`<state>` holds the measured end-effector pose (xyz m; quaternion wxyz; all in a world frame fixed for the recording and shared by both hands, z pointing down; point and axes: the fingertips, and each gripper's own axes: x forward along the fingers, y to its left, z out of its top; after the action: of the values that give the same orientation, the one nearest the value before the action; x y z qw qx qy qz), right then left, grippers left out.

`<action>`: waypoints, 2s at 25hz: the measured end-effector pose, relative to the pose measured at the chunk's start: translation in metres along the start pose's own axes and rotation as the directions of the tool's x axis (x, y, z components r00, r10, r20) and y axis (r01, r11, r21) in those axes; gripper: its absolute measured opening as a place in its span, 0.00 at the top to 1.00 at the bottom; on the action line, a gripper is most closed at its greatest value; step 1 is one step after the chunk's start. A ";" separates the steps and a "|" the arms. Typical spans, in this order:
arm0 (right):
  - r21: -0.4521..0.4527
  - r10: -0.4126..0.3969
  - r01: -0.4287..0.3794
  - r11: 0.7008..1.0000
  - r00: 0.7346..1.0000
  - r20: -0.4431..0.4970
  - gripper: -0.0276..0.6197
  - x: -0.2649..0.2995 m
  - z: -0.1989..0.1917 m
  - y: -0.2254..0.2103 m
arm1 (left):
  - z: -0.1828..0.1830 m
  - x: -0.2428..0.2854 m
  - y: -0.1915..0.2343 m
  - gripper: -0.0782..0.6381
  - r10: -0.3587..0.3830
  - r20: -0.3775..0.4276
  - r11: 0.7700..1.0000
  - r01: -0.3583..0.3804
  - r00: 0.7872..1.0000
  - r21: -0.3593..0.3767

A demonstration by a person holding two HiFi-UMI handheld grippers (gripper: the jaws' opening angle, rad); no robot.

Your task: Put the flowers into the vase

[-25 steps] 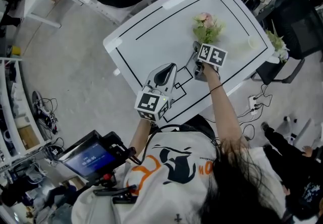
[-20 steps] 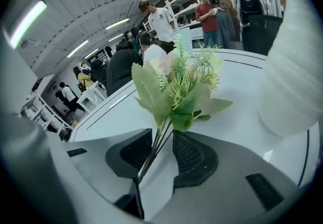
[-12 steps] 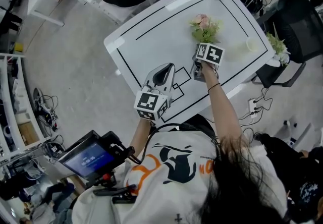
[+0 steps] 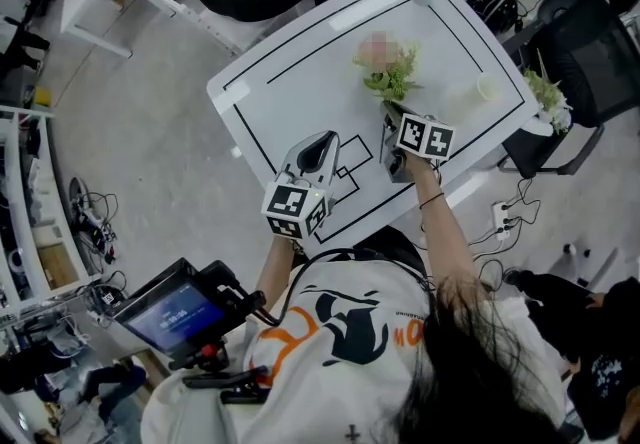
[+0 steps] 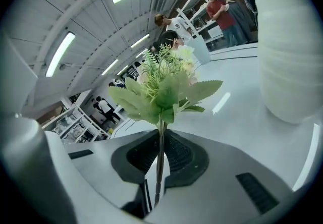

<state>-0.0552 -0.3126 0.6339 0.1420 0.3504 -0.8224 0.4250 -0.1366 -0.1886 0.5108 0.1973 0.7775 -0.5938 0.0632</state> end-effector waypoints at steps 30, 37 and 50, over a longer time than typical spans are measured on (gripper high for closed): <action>-0.252 0.177 -0.139 0.958 0.975 0.136 0.90 -0.218 -0.002 -0.002 | 0.032 0.101 -0.078 0.84 -0.178 0.061 0.983 0.175 0.982 0.063; -0.229 0.147 -0.104 0.968 0.973 0.177 0.90 -0.247 -0.002 -0.022 | 0.043 0.128 -0.104 0.79 -0.250 0.061 0.965 0.243 0.966 0.104; -0.171 0.046 0.011 0.985 0.944 0.326 0.90 -0.296 0.038 -0.063 | 0.049 0.197 -0.182 0.53 -0.497 0.007 0.860 0.491 0.868 0.140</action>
<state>0.2023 -0.2331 0.4920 0.0284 0.3955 -0.8710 0.2900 0.0860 -0.3444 0.4892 0.1416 0.9163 -0.3732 0.0335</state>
